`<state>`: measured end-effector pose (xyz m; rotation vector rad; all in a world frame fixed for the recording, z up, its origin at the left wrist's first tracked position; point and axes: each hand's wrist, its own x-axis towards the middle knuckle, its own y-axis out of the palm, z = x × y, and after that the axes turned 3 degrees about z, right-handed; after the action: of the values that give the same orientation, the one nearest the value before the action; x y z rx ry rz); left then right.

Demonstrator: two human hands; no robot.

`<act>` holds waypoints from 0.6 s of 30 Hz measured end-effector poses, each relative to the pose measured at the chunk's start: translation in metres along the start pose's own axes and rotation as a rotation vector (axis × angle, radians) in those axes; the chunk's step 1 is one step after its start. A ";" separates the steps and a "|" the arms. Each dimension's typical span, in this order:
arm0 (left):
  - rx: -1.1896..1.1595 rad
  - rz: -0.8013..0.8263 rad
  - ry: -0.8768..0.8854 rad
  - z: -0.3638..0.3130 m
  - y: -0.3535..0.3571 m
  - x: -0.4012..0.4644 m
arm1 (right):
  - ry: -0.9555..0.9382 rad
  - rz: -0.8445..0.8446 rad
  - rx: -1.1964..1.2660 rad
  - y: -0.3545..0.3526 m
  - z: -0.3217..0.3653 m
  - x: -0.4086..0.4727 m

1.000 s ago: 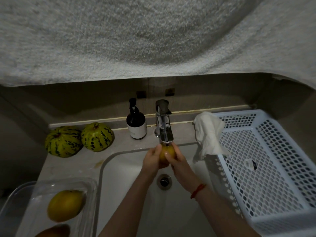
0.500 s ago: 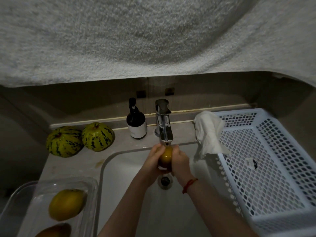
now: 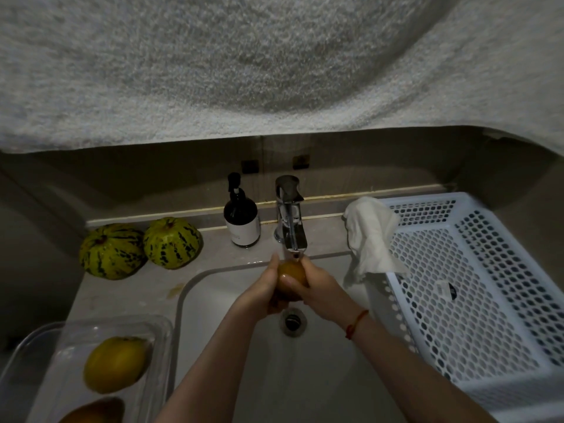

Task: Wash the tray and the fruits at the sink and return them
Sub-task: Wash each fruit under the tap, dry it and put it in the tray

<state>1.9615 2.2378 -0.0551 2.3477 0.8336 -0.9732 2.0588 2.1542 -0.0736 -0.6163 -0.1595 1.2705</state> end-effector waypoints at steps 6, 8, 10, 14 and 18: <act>-0.088 0.045 0.252 0.000 0.004 0.000 | 0.221 -0.375 0.385 0.022 0.006 0.011; -0.059 0.048 0.320 0.001 0.001 -0.002 | 0.376 -0.350 0.505 0.024 0.009 0.017; -0.014 0.023 0.358 0.001 0.002 -0.002 | 0.471 -0.252 0.757 0.024 0.016 0.016; -0.139 -0.076 0.353 0.000 0.008 -0.002 | 0.261 -0.185 0.298 0.027 0.006 0.005; -0.281 -0.239 0.082 0.004 0.013 0.012 | -0.032 -0.193 -0.401 0.019 -0.012 -0.002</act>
<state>1.9752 2.2307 -0.0639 2.0918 1.2207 -0.7947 2.0474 2.1517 -0.0932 -0.9009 -0.4979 1.0670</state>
